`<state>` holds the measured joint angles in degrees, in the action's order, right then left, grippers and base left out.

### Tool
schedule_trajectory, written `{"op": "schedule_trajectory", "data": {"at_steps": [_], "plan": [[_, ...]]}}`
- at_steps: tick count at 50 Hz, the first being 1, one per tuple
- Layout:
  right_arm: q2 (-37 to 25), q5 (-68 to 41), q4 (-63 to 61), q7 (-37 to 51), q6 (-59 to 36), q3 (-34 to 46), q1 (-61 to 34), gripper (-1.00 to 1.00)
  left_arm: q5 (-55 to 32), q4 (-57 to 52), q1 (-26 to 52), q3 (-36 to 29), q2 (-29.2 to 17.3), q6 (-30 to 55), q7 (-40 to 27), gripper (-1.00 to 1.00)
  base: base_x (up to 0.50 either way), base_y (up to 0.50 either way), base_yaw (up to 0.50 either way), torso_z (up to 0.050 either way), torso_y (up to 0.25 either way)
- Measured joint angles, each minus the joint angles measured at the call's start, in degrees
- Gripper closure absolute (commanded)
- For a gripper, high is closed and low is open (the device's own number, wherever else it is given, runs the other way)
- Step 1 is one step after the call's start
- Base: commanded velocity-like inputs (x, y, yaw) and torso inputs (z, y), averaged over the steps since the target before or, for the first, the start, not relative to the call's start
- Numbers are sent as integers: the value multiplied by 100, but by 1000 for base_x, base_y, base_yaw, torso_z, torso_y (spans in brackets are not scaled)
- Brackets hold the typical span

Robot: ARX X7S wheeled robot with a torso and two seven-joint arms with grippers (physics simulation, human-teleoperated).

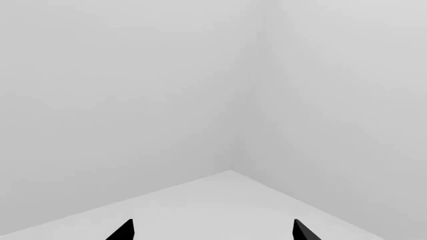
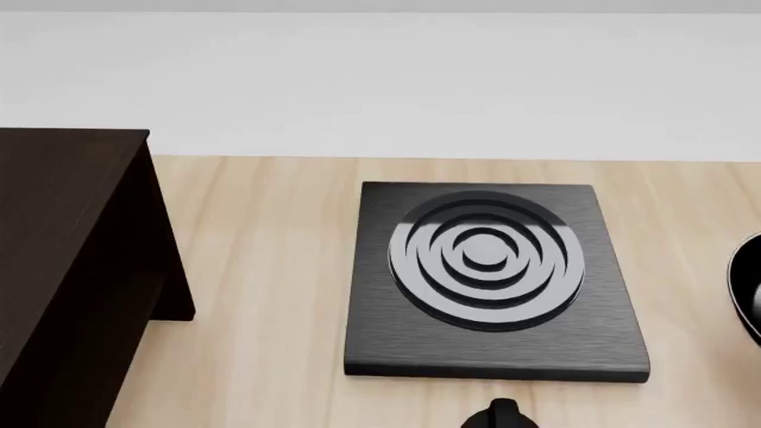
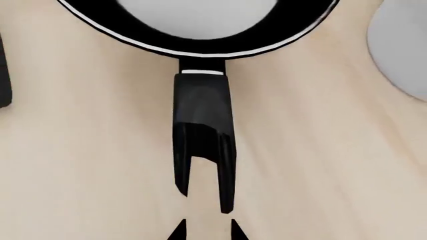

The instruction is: Put the frying pan under the cabinet shelf.

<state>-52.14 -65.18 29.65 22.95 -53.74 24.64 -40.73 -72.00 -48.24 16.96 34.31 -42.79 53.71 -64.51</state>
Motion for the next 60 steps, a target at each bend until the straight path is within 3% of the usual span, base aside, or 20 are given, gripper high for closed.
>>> {"op": "schedule_trajectory", "data": {"at_steps": [41, 60], "plan": [[-286, -231, -1796, 512, -1787, 393, -1840, 100, -153, -17, -7, 56, -87, -27, -89, -100, 0, 0, 0, 0, 2], [-271, -181, -2057, 373, -2007, 595, -2284, 100, -412, -122, -120, 599, -281, -9, -494, -100, 0, 0, 0, 0, 2]]}}
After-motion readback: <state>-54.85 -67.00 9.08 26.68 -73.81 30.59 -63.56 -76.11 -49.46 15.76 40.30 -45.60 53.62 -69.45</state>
